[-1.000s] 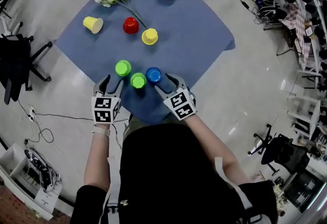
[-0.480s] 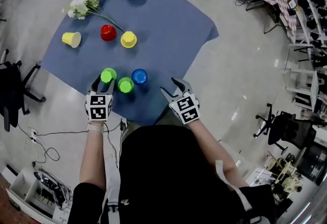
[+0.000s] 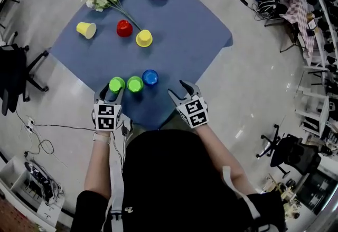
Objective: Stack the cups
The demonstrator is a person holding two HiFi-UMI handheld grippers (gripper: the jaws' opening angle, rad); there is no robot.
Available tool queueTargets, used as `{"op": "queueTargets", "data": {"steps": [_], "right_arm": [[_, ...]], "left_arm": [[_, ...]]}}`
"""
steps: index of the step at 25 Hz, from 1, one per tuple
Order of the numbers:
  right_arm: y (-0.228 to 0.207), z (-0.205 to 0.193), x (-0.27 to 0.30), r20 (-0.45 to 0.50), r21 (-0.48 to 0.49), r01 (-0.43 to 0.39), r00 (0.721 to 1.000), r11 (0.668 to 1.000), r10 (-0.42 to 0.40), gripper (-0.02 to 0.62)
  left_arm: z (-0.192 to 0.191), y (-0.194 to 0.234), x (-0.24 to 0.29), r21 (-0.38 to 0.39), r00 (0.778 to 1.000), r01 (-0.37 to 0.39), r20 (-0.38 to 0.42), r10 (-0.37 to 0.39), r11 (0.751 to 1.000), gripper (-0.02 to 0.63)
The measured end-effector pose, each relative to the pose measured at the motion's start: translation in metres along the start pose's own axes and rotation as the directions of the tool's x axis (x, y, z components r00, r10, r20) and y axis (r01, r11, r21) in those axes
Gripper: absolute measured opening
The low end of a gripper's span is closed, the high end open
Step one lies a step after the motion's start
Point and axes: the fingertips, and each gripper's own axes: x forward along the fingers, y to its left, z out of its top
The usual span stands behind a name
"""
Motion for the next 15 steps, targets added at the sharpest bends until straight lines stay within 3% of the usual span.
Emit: {"op": "queueTargets", "data": {"steps": [8, 15], "right_arm": [[0.005, 0.001, 0.003, -0.016, -0.046, -0.035, 0.999, 0.998, 0.034, 0.253], [0.005, 0.001, 0.006, -0.027, -0.059, -0.047, 0.999, 0.997, 0.045, 0.253]], "left_arm": [[-0.020, -0.021, -0.005, -0.035, 0.999, 0.031, 0.010, -0.031, 0.999, 0.235], [-0.017, -0.019, -0.019, -0.093, 0.998, 0.050, 0.039, -0.046, 0.994, 0.284]]}}
